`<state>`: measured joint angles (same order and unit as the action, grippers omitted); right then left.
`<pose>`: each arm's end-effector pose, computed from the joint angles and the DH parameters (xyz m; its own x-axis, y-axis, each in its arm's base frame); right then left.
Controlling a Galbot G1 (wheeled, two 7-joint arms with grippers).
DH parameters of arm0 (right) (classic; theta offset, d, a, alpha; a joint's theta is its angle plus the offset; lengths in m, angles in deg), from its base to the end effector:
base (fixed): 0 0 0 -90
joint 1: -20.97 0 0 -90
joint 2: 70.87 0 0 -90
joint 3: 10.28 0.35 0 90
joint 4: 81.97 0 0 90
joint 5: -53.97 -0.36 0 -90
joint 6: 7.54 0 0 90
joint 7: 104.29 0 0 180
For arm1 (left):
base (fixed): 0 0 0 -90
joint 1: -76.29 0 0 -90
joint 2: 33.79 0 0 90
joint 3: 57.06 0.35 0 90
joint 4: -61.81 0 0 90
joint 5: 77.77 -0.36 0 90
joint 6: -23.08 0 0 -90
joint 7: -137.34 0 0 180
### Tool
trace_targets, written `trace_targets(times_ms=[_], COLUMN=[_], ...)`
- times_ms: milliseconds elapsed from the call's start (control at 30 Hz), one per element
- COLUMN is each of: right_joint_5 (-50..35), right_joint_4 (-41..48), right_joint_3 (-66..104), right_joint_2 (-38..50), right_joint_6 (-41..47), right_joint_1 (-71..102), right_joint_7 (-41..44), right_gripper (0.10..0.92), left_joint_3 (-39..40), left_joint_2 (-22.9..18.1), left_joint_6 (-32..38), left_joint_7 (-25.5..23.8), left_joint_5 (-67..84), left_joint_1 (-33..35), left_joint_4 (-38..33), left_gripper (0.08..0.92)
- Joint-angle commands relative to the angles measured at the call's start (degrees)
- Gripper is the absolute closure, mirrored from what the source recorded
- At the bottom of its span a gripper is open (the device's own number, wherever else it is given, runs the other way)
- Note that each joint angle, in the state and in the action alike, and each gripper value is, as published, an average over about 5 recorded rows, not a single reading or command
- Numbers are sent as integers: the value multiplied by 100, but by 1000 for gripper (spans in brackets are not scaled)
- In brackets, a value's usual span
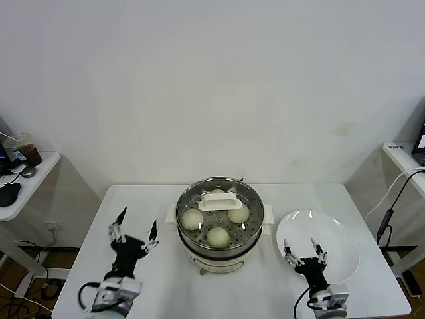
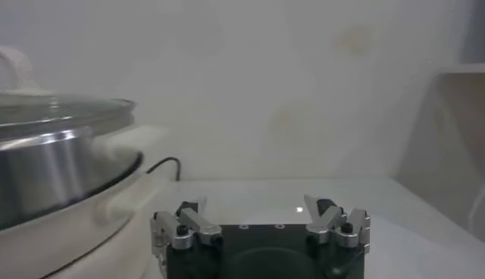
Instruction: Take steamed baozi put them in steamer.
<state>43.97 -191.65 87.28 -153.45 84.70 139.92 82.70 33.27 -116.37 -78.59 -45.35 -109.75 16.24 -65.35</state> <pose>0.1870 -0.0738 -0.3561 -0.9821 -0.0429 0.1833 -0.0402 0.9990 0.0185 0.1829 0.0155 -0.2573 -0.9976 -0.0054 0.0683 0.0377 0.7896 0.6125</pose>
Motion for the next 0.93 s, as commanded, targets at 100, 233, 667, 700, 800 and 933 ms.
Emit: trace_targets(times_ms=[100,233,667,700,800,933], right_joint_5=[170,319,363,370,368,344], right_joint_4=[-291,-505,-1027,-1077,-1210,-1301], right_joint_3=[-200,-177,161,185,283,354], right_joint_2=[-8,-62,-50,-48,-63,-75], right_joint_6=[-145,-58,419,436,499,593], right_joint_1=[534,726,1082,1119,1213,1275], right_joint_7=[-104,-111,185,197,226,236], right_gripper=[203,203,203,203,203,203], left_joint_3=[-712,-741,-458,-433,-362,-324], left_joint_2=[-210,-207,-277,-267,-217,-184], left_joint_6=[430,598,834,816,744,616], left_joint_7=[571,431,250,249,251,283], left_joint_5=[2405,2583,2841,2837,2831,2786], left_joint_1=[1231,1350,1568,1590,1647,1713], left_joint_4=[784,603,77,43,-63,-197], left_gripper=[177,177,177,177,177,177])
